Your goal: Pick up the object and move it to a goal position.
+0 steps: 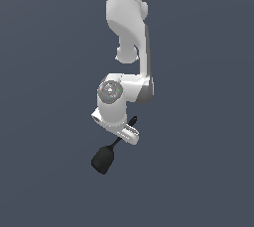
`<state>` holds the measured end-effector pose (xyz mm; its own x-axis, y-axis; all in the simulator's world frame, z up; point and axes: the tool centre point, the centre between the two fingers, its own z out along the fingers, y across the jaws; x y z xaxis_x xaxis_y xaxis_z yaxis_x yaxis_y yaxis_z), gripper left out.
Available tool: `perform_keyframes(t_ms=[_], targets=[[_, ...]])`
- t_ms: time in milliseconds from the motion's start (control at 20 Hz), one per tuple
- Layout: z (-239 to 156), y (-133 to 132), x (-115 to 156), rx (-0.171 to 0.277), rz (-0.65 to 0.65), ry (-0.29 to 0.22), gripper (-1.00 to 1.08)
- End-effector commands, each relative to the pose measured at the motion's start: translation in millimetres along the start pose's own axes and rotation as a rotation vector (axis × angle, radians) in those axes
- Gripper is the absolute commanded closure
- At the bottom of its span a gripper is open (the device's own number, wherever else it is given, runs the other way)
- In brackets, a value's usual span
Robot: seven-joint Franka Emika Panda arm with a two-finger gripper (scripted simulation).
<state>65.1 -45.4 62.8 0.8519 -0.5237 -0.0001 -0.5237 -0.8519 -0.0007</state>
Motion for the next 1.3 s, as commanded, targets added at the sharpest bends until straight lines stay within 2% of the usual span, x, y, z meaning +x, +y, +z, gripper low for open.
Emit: perform_keyframes(t_ms=[0, 300, 600, 650, 1250], targets=[[8, 0, 0, -0.001, 0.001, -0.001, -0.92], [39, 1, -1, -0.001, 0.005, 0.0, -0.92], [46, 1, 1, -0.001, 0.005, 0.0, -0.92], [46, 1, 1, -0.001, 0.005, 0.0, 1.08], [44, -1, 0, 0.0, 0.006, 0.0, 1.08]])
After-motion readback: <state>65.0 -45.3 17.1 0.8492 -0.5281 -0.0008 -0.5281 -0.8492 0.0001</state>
